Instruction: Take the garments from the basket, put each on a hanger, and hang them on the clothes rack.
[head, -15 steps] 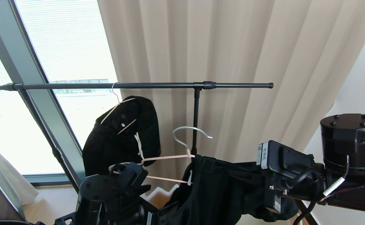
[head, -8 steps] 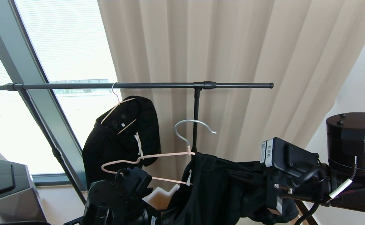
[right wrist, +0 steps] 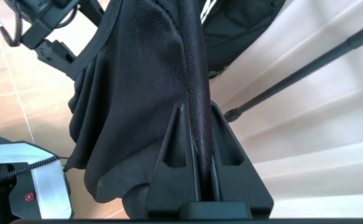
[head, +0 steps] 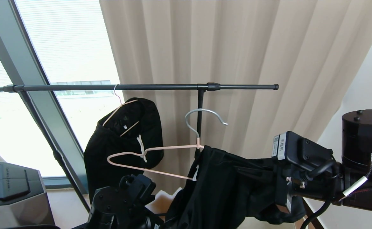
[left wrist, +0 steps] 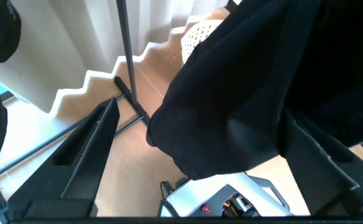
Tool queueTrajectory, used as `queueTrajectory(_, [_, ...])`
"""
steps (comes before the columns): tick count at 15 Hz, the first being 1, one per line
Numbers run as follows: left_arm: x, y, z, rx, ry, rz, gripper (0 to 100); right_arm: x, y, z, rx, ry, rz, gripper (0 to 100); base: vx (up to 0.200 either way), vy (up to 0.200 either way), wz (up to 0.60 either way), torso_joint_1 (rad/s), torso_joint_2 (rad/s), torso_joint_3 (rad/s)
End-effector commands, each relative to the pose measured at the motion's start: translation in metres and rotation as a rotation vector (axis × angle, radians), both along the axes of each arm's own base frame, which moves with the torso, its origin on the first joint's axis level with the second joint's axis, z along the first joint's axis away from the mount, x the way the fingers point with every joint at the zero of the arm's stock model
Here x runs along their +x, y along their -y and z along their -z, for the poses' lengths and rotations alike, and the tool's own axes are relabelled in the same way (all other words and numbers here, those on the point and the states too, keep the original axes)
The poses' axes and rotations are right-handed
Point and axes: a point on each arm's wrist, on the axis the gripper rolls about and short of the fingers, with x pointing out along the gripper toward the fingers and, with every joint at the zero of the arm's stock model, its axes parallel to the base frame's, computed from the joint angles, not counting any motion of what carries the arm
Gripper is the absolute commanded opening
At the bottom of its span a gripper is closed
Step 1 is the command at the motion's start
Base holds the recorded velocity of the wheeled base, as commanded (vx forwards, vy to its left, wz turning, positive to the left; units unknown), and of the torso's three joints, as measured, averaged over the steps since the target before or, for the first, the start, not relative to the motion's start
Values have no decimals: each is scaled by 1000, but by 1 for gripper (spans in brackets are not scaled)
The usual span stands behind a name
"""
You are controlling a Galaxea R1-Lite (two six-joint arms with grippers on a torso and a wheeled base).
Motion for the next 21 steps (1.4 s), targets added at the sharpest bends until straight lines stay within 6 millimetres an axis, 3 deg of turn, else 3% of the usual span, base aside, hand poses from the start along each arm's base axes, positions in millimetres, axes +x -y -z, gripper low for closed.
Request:
queueTrajectory(1, [1,0,2,4,-5,-5,0,-1,1,-2,4,6,1,0,0,0,0,0,0,0])
queueTrajectory(5, [2,-1,0,-3,3,-9,0,3,5,-2,6,9,24,0,0,0,0,0,0,0])
queueTrajectory(12, [16,-13,-12,-28,114,-95,0,27,18,12,-25,-43,119,0,0,0,0,0,0,0])
queueTrajectory(21, [42,-40,-18,-24,179,-224,0,23,21,14,-31,-52,119,0,0,0,0,0,0,0])
